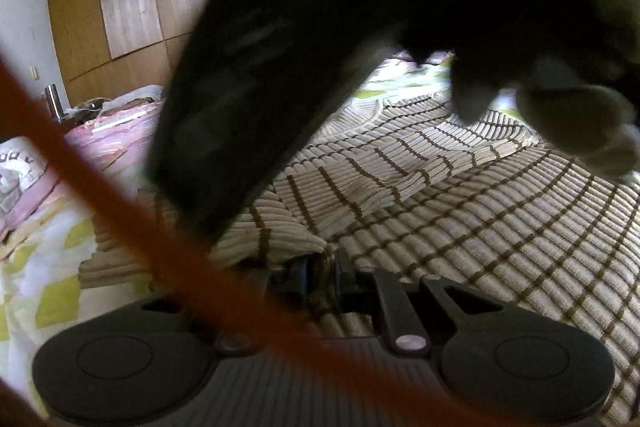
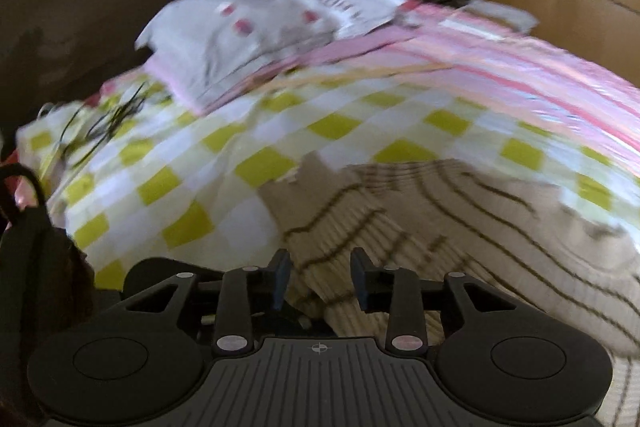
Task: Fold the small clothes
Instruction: 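Fold the held sleeve across the sweater body with the left gripper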
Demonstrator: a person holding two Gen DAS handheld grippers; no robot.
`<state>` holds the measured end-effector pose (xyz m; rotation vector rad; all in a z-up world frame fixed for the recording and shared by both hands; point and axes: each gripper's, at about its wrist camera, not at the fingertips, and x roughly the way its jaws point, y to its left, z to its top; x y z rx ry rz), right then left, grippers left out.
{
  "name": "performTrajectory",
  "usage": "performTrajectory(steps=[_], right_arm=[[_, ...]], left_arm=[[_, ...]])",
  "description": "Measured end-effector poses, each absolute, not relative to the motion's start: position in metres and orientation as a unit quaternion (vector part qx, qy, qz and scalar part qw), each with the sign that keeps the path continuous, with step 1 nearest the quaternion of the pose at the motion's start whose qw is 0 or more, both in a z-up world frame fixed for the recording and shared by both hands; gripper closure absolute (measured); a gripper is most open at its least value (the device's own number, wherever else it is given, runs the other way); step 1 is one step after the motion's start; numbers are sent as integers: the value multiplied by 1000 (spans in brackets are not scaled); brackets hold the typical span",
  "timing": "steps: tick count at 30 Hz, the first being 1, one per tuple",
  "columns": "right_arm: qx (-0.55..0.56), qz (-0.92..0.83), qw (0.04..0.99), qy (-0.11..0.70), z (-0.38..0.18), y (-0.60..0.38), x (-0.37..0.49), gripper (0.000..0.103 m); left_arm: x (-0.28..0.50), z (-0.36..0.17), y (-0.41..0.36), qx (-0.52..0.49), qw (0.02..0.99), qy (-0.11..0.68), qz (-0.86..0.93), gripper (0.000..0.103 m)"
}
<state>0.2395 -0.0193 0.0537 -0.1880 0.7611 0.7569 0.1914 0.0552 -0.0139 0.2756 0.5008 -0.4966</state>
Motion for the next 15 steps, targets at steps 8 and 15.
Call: performTrajectory(steps=[8,15], right_arm=[[-138,400,817,392,41,34,266,56],[-187,360,830,384,33,47,272,86]], left_arm=[[196,-8,66,104,928,254,-253,85],[193,-3,74,89,928,258,-255,85]])
